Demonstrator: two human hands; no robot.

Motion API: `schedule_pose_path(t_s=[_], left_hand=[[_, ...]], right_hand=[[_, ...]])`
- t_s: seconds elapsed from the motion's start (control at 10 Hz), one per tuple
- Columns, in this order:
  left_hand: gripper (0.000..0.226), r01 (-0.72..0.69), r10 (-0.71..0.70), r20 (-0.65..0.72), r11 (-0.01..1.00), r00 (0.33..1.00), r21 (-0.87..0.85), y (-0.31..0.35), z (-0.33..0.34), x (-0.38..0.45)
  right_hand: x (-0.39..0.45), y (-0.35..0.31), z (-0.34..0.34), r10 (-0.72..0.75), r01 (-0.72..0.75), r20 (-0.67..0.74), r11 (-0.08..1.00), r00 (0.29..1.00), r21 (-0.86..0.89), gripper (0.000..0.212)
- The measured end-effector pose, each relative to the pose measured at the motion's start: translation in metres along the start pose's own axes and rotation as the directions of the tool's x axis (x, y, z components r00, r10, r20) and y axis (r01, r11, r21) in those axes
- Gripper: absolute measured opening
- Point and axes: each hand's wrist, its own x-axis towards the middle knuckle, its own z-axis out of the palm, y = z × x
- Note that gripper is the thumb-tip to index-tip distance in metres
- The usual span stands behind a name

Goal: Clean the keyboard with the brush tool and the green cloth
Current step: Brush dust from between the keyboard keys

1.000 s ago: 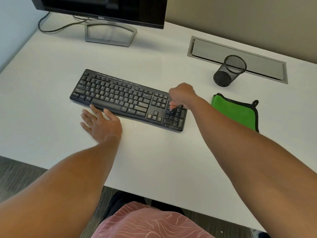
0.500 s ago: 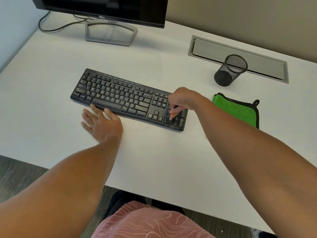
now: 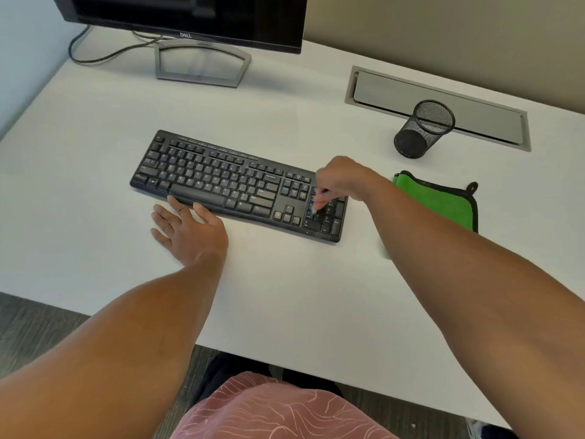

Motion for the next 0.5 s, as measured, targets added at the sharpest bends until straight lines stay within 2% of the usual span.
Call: schedule_pose_path(t_s=[0.1,0.2,0.3,0.4,0.5], left_hand=[[0.064,0.000,0.000,0.000,1.000,1.000,0.000,0.000,0.000,0.001],[0.064,0.003,-0.003,0.000,1.000,1.000,0.006,0.000,0.000,0.000],[0.064,0.004,-0.004,0.004,1.000,1.000,0.005,0.000,0.000,0.001],[0.064,0.006,-0.006,0.004,1.000,1.000,0.001,0.000,0.000,0.000],[0.064,0.007,-0.007,0.003,1.000,1.000,0.002,0.001,-0.001,0.000]], right_hand=[[0.004,-0.002,-0.008,-0.072,0.071,-0.126,0.997,0.989,-0.014,0.019],[0.000,0.004,-0.010,-0.042,0.034,-0.129,0.997,0.991,-0.069,0.013],[0.001,0.012,-0.008,0.002,0.017,0.085,0.973,0.996,-0.228,0.030],[0.006,0.016,-0.010,0.013,0.004,0.085,0.980,0.996,-0.201,0.019],[0.004,0.013,-0.014,-0.096,0.075,-0.052,0.948,0.994,-0.310,0.017]])
